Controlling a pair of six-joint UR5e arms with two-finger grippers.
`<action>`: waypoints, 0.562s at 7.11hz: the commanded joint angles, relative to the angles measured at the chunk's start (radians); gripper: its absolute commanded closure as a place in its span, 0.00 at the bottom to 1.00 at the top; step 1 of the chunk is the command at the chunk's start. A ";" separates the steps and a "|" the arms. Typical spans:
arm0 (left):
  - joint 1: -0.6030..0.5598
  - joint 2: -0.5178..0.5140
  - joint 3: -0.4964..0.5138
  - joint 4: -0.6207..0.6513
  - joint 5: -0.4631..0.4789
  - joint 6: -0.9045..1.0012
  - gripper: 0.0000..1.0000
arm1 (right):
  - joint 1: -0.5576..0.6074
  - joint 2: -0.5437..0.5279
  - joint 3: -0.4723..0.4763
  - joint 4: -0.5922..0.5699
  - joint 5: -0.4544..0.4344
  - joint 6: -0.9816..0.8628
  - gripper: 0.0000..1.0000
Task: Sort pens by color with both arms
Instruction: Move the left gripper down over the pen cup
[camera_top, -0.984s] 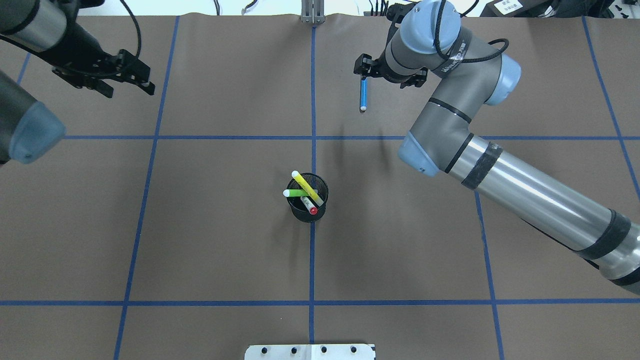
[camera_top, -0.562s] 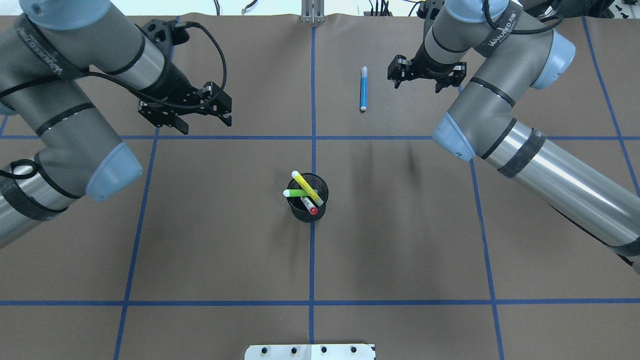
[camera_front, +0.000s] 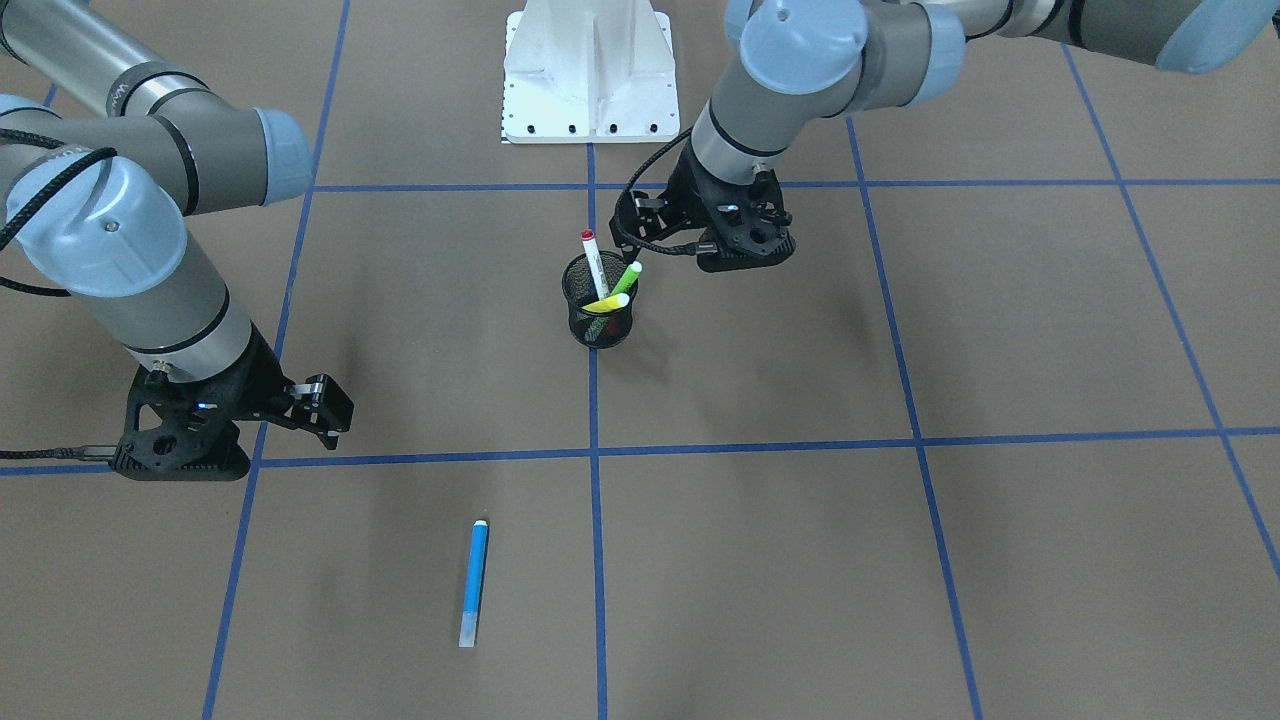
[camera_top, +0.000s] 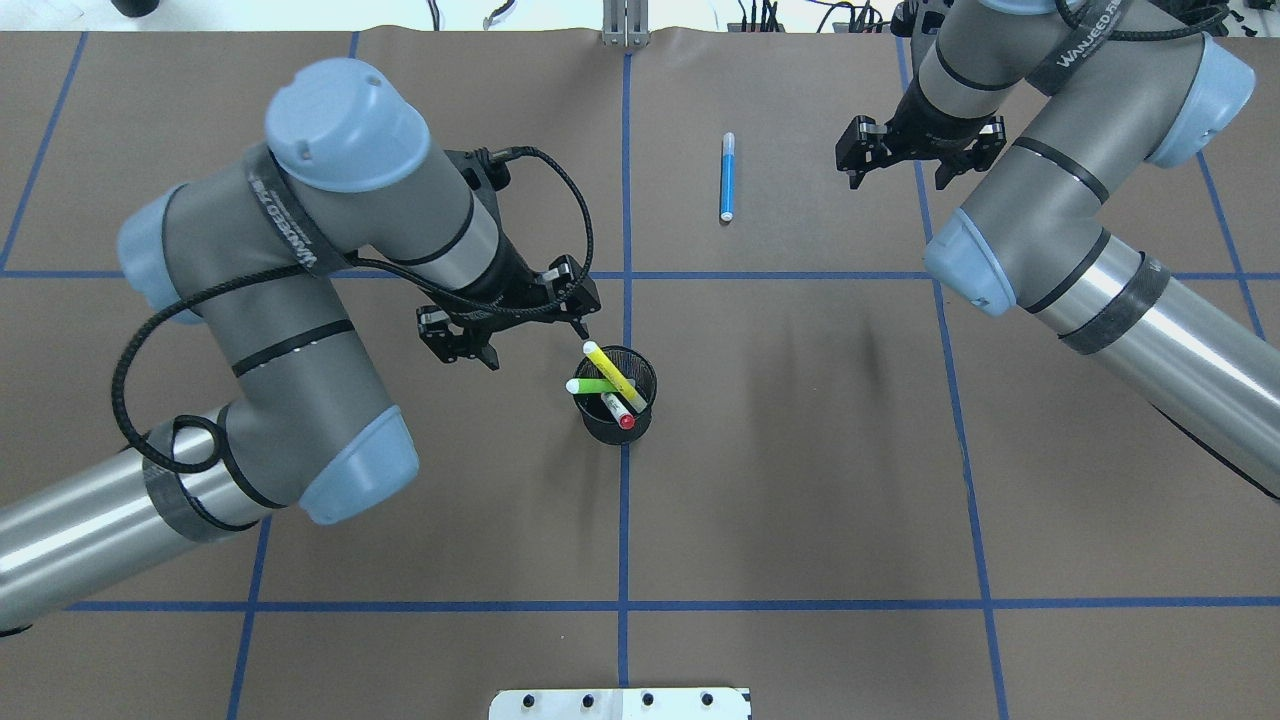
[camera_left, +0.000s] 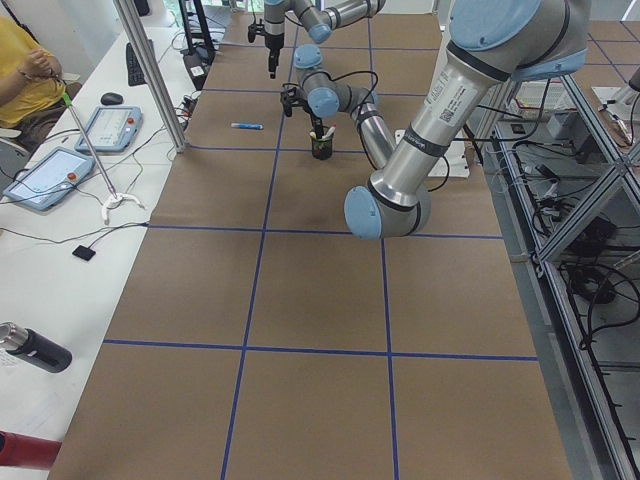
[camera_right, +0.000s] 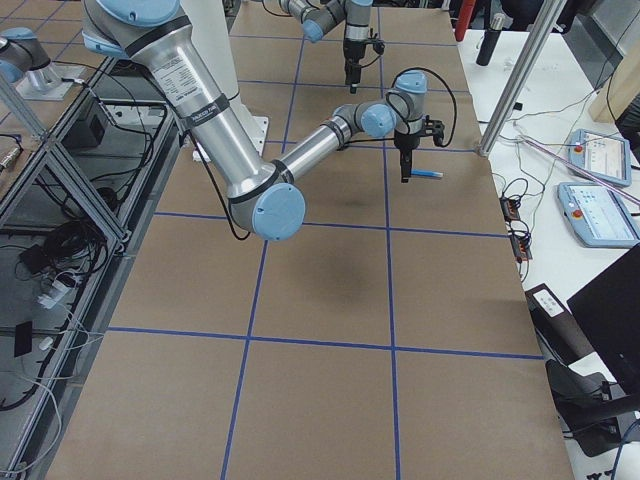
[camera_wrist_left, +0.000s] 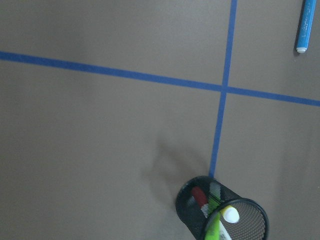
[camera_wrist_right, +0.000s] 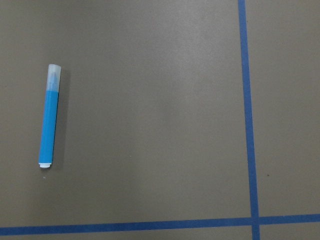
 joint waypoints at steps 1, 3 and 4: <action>0.061 -0.082 0.013 0.173 0.033 -0.040 0.00 | 0.002 -0.011 0.012 -0.001 0.005 -0.003 0.01; 0.080 -0.172 0.142 0.173 0.033 -0.080 0.00 | 0.002 -0.011 0.015 -0.001 0.004 -0.003 0.01; 0.092 -0.212 0.200 0.173 0.033 -0.079 0.02 | 0.002 -0.014 0.017 -0.001 0.004 -0.003 0.01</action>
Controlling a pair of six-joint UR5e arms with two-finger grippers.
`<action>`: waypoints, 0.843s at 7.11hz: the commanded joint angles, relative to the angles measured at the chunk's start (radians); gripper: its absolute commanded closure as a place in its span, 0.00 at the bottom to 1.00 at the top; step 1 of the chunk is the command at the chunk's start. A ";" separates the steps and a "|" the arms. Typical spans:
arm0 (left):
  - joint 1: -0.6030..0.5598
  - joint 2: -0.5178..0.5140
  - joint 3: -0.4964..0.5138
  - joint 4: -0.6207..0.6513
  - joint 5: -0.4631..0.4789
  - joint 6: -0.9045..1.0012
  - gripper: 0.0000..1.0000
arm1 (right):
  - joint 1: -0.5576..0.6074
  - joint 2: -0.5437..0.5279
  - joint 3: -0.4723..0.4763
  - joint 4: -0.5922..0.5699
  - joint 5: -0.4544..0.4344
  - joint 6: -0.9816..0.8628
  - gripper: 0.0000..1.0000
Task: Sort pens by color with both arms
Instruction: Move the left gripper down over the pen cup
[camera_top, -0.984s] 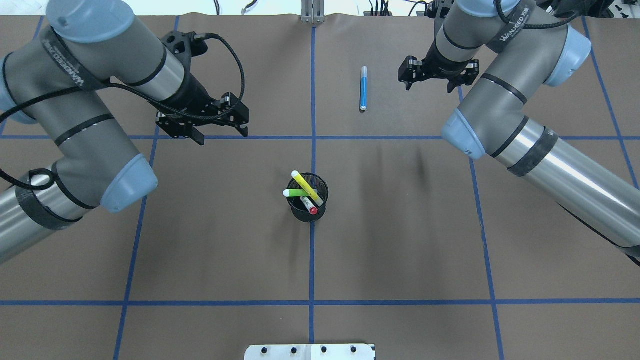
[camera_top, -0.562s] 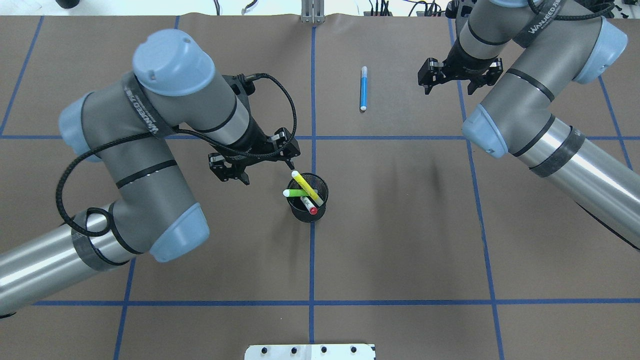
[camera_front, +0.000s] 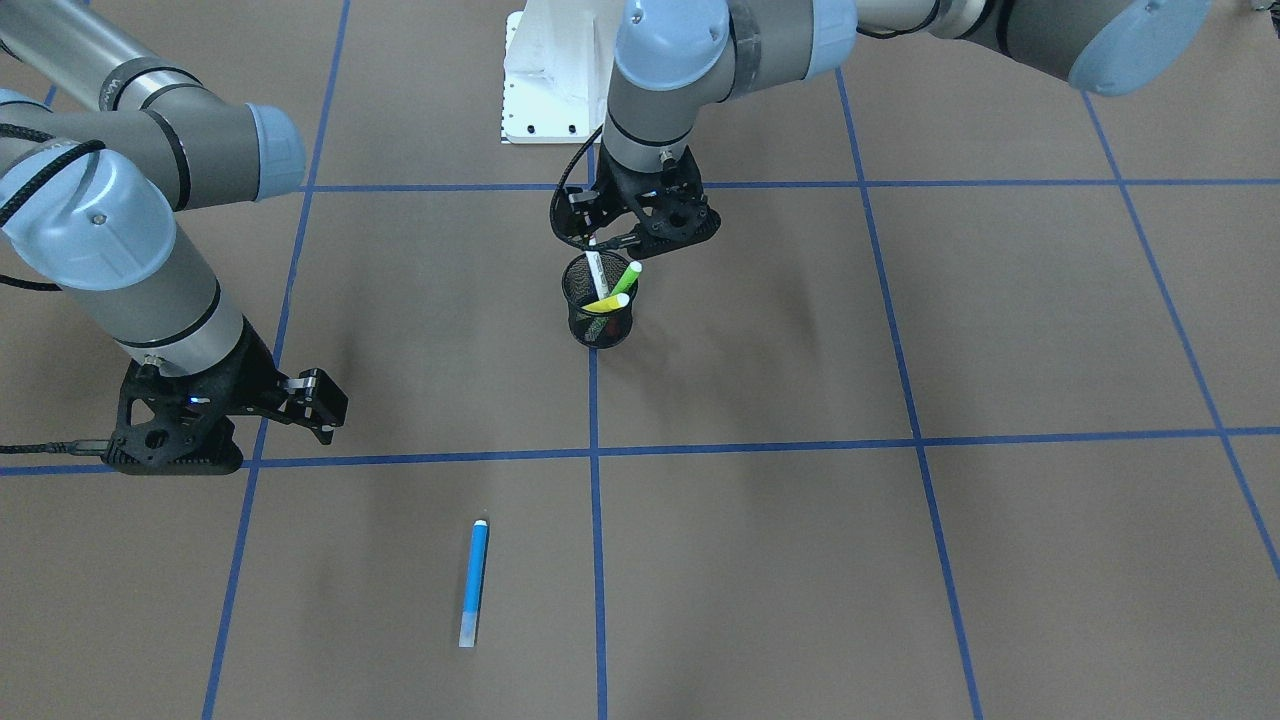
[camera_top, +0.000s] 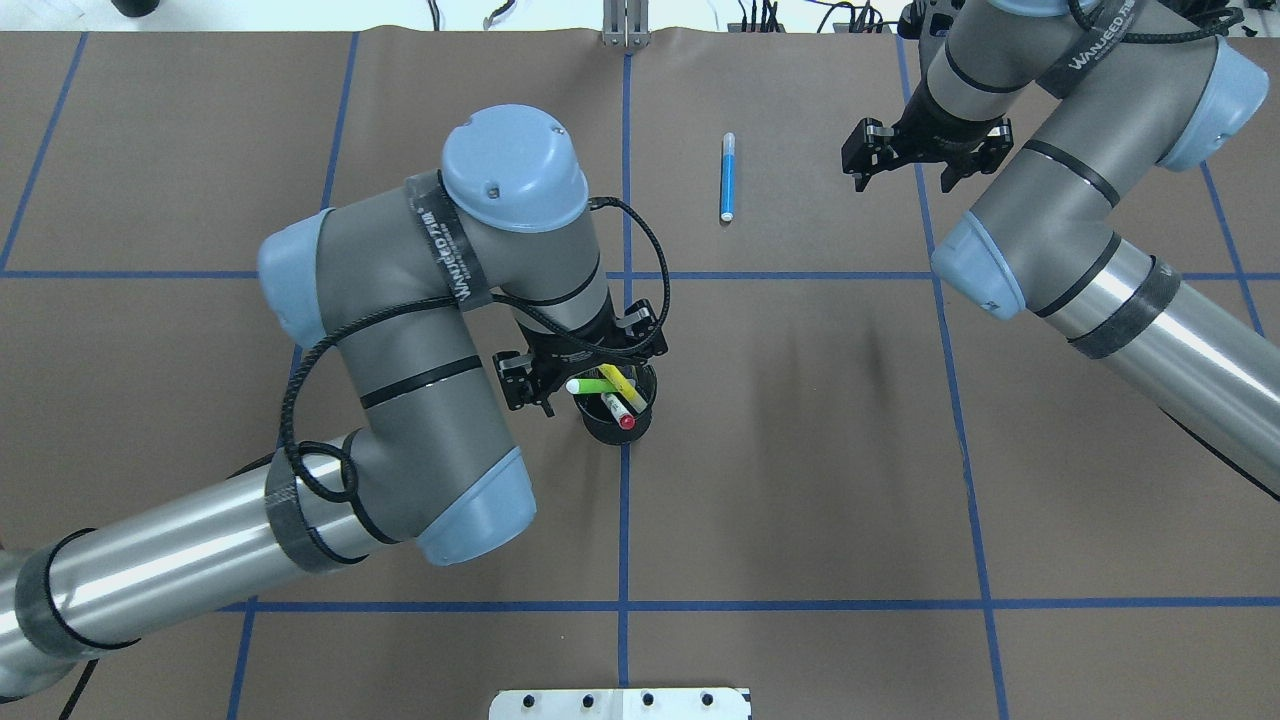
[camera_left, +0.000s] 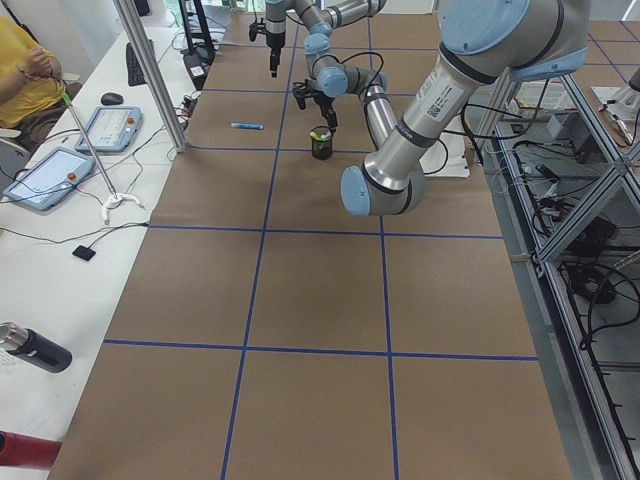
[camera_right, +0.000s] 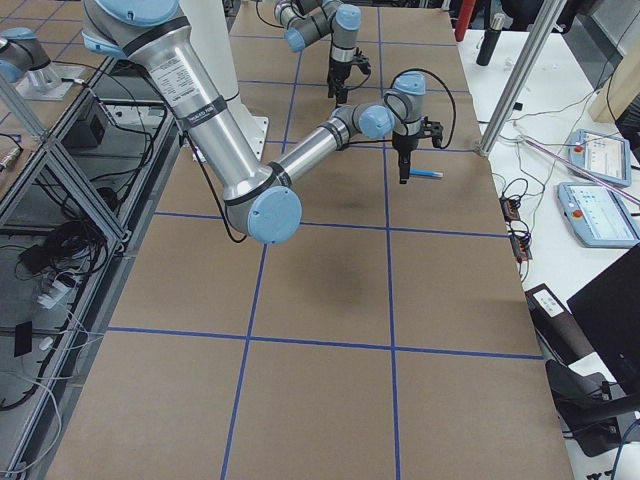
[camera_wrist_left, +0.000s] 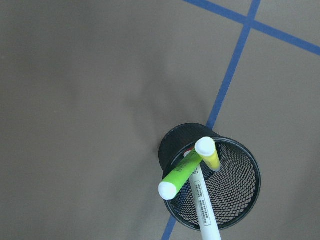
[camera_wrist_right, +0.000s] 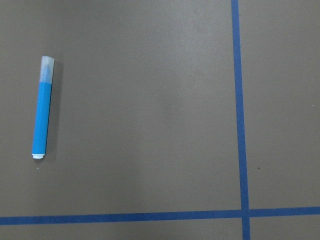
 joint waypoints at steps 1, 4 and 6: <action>0.014 -0.056 0.077 0.002 0.000 -0.002 0.17 | 0.000 -0.005 0.004 0.000 0.000 0.000 0.01; 0.014 -0.047 0.077 0.000 -0.004 0.032 0.61 | -0.001 -0.004 0.004 0.002 0.000 0.000 0.01; 0.017 -0.044 0.079 -0.001 -0.006 0.032 0.62 | -0.001 -0.004 0.004 0.003 0.000 0.000 0.01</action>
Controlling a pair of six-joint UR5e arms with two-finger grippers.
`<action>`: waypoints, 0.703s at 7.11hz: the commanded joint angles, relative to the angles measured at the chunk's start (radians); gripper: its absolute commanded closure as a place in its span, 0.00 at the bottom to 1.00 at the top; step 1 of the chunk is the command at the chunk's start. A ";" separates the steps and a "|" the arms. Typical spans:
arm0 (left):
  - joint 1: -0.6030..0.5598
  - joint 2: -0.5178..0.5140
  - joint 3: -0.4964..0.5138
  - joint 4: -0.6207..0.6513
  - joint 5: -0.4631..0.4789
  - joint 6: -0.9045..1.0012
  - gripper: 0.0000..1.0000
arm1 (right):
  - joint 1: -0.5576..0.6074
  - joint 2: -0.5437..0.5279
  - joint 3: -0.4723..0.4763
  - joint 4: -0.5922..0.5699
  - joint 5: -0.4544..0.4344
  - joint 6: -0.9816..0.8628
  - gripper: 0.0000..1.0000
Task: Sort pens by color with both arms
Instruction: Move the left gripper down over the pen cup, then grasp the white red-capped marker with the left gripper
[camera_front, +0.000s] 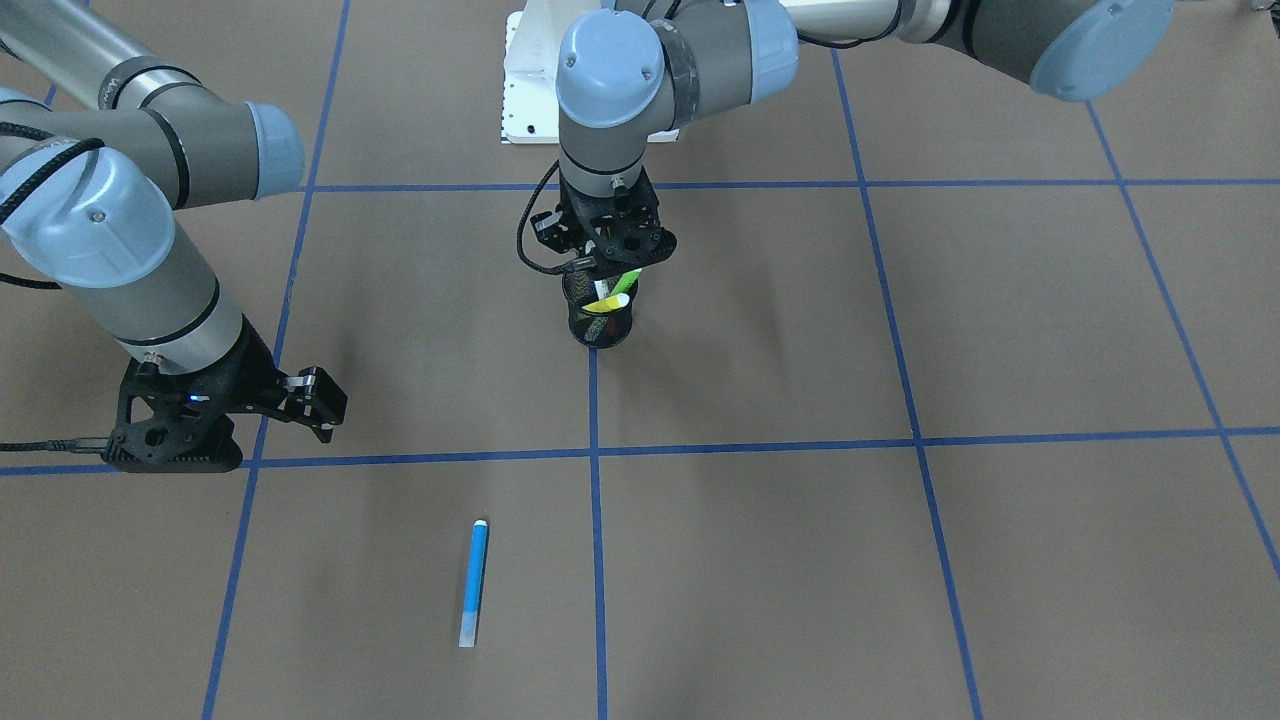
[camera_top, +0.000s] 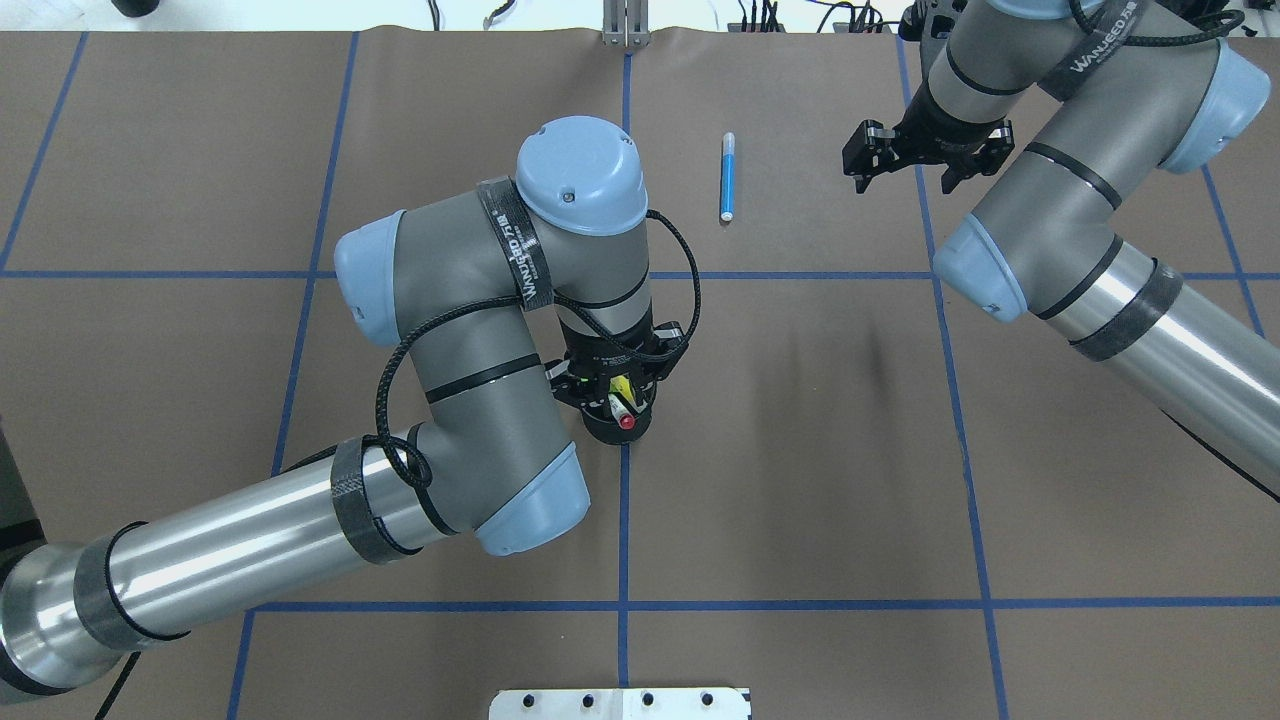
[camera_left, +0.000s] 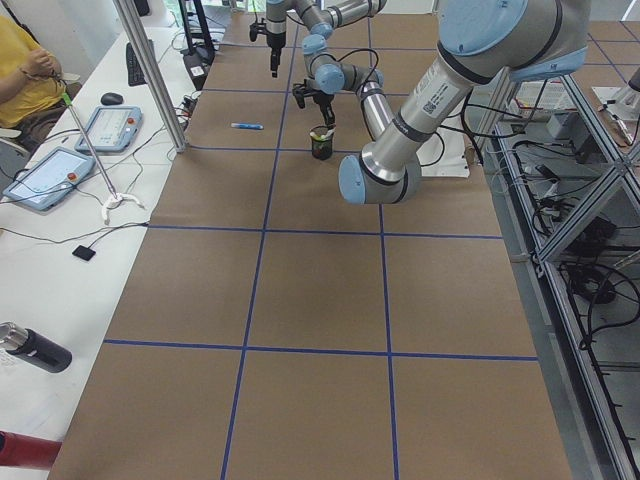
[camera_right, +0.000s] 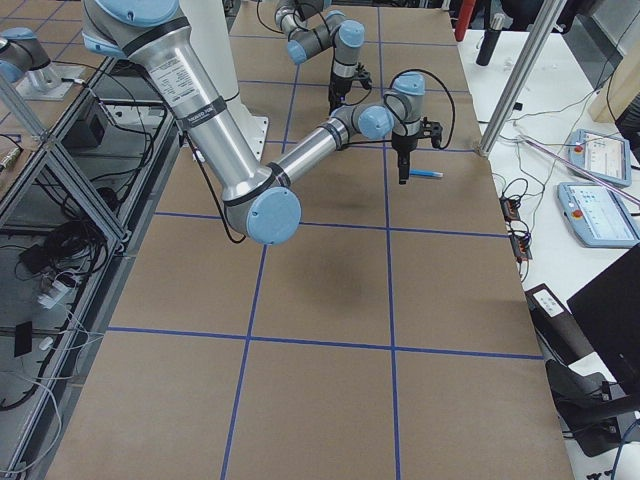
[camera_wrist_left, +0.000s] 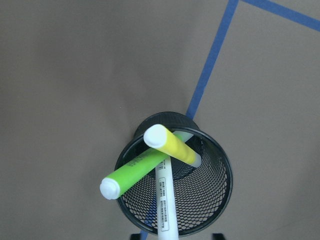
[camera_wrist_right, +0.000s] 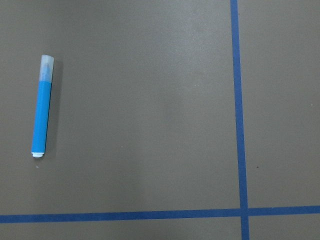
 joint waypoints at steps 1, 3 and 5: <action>0.008 0.003 0.001 -0.001 -0.003 0.001 0.62 | 0.000 -0.001 -0.001 0.001 0.000 0.001 0.01; 0.022 0.003 0.001 -0.001 -0.003 0.001 0.63 | 0.000 -0.003 -0.003 0.001 -0.002 -0.001 0.01; 0.025 0.005 0.001 -0.001 -0.003 0.003 0.78 | 0.000 -0.005 -0.006 0.002 -0.002 -0.001 0.01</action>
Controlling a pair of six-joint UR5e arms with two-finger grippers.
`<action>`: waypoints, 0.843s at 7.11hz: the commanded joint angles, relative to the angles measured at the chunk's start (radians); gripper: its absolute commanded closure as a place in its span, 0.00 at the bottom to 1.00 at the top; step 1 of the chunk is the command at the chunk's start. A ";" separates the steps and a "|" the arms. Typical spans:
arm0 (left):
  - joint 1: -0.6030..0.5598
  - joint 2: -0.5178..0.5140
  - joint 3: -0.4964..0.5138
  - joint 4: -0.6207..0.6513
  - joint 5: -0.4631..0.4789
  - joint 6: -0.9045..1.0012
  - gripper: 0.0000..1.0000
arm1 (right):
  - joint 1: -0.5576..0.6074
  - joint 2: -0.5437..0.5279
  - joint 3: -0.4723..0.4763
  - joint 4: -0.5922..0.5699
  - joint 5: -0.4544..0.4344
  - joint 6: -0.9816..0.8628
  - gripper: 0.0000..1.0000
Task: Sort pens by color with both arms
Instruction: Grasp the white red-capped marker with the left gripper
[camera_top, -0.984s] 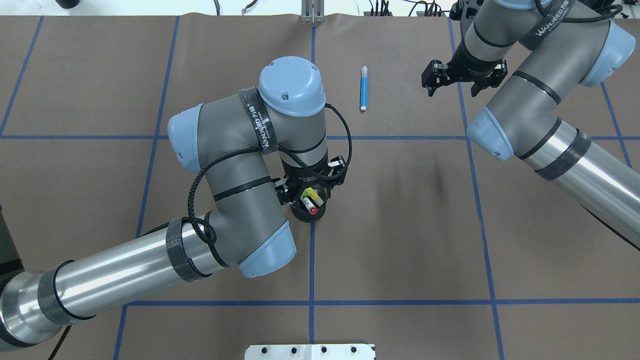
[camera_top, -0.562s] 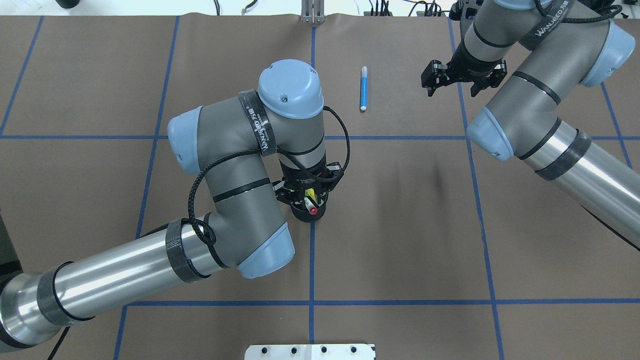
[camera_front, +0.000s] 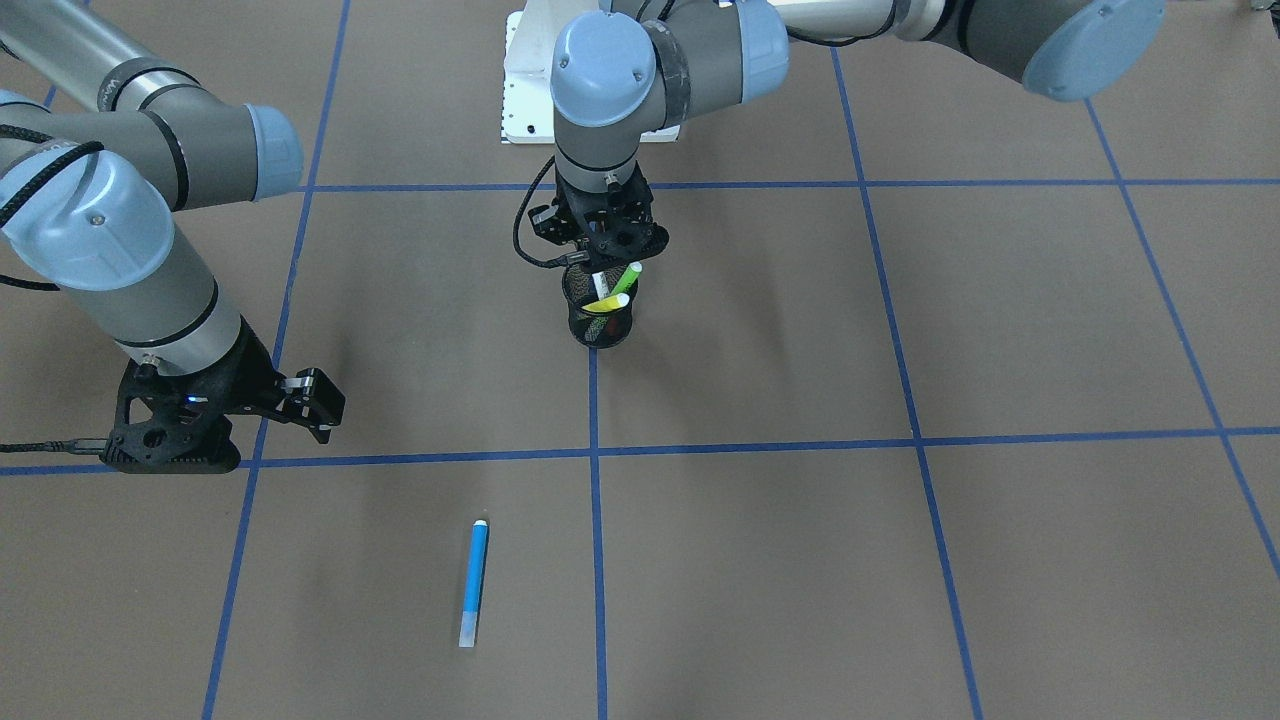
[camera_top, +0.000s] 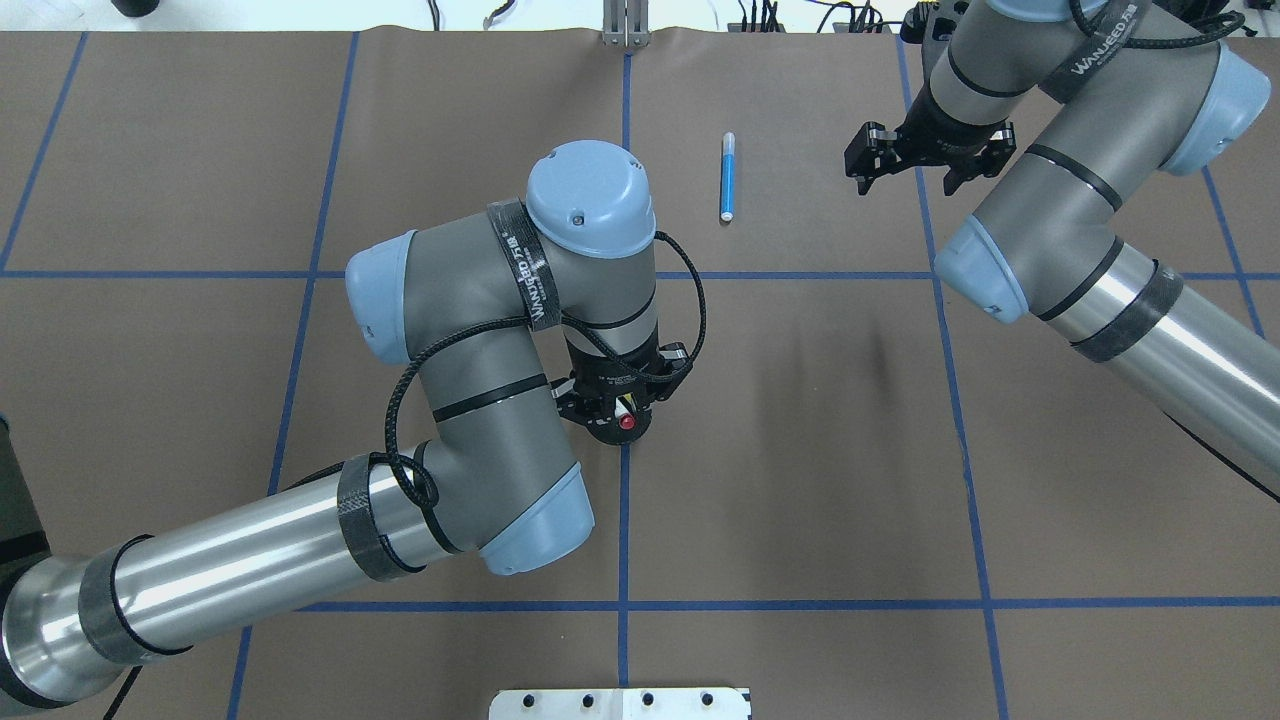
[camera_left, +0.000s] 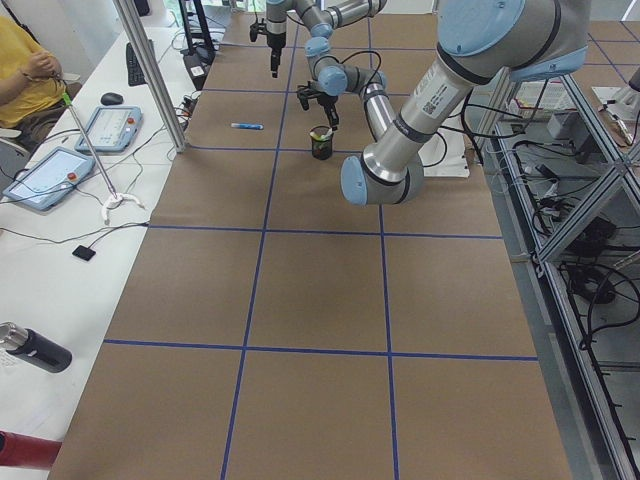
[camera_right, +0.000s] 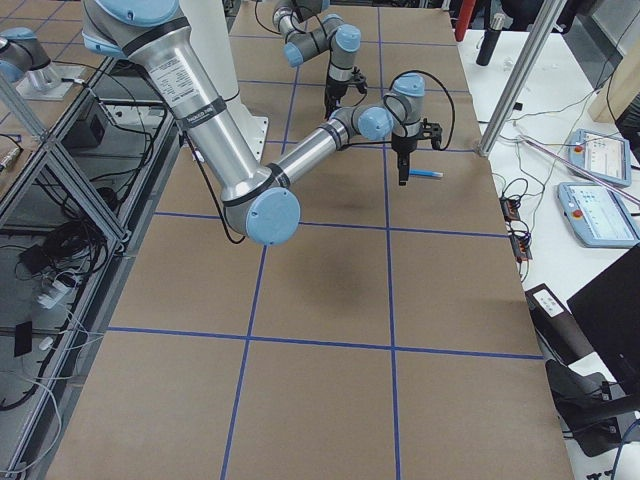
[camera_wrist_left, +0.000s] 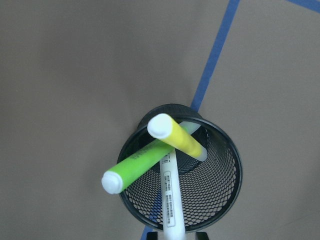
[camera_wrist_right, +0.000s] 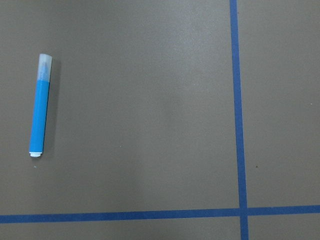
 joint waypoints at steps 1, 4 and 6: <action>0.000 0.000 -0.002 0.002 0.000 0.001 0.96 | 0.000 -0.001 -0.001 0.001 0.000 0.000 0.01; -0.001 0.000 -0.029 0.018 -0.002 0.016 1.00 | 0.000 0.001 -0.001 0.001 0.000 0.000 0.01; -0.003 0.004 -0.145 0.143 -0.005 0.059 1.00 | 0.000 0.001 -0.001 0.001 0.000 0.000 0.01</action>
